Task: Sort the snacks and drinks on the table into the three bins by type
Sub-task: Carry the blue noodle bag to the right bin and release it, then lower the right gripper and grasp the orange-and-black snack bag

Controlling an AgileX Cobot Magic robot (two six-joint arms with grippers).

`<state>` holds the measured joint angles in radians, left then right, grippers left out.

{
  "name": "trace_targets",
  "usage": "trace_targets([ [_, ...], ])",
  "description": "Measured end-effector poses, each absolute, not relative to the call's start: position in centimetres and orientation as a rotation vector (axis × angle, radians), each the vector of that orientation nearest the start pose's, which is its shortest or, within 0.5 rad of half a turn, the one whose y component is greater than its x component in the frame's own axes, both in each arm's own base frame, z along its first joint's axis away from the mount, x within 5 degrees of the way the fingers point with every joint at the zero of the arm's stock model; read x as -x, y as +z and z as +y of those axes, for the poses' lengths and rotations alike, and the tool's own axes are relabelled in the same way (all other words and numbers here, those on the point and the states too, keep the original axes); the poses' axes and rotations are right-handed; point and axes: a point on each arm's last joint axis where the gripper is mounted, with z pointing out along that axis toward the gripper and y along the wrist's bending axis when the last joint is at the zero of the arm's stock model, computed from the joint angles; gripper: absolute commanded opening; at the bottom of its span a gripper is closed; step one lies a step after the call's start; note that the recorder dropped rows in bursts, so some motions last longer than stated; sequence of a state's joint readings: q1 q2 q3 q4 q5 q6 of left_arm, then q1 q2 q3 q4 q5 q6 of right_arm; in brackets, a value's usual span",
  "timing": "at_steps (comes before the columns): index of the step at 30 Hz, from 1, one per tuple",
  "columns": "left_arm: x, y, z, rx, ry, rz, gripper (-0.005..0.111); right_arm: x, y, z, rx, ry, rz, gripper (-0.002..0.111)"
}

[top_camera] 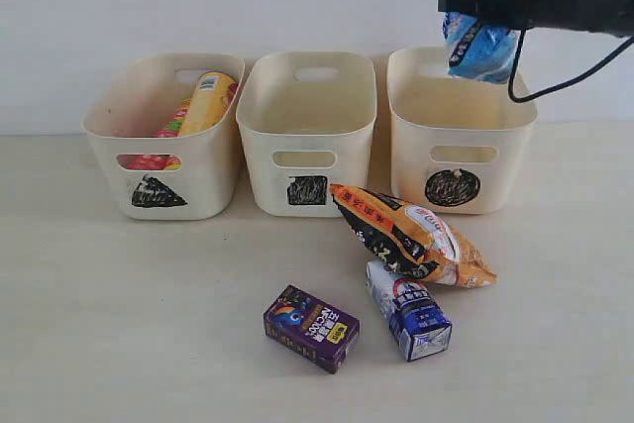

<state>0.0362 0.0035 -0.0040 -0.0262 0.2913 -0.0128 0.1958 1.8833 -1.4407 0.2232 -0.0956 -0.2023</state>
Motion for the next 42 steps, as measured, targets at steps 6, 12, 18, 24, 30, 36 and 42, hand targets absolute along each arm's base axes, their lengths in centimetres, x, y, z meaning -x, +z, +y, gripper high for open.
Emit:
trace_targets([
  [6,-5.5,18.8,0.1,0.06,-0.008,1.773,0.004,-46.2,25.7,8.9,0.127,0.137,1.872,0.068],
  [12,-5.5,18.8,0.1,0.06,-0.008,1.773,0.004,-46.7,25.8,9.0,0.143,0.126,1.864,0.073],
  [18,-5.5,18.8,0.1,0.06,-0.008,1.773,0.004,-46.1,25.8,9.2,0.256,0.088,1.952,0.042],
  [24,-5.5,18.8,0.1,0.06,-0.008,1.773,0.004,-44.0,28.0,9.2,0.416,0.061,2.043,0.0],
  [30,-5.5,18.8,0.1,0.06,-0.008,1.773,0.004,-41.2,31.2,9.0,0.495,0.083,2.105,0.0],
  [36,-5.5,18.8,0.1,0.06,-0.008,1.773,0.004,-38.5,32.1,9.4,0.682,0.098,2.229,0.0],
  [42,-5.5,18.8,0.1,0.06,-0.008,1.773,0.004,-36.0,29.8,12.7,0.953,0.153,2.294,0.0],
])
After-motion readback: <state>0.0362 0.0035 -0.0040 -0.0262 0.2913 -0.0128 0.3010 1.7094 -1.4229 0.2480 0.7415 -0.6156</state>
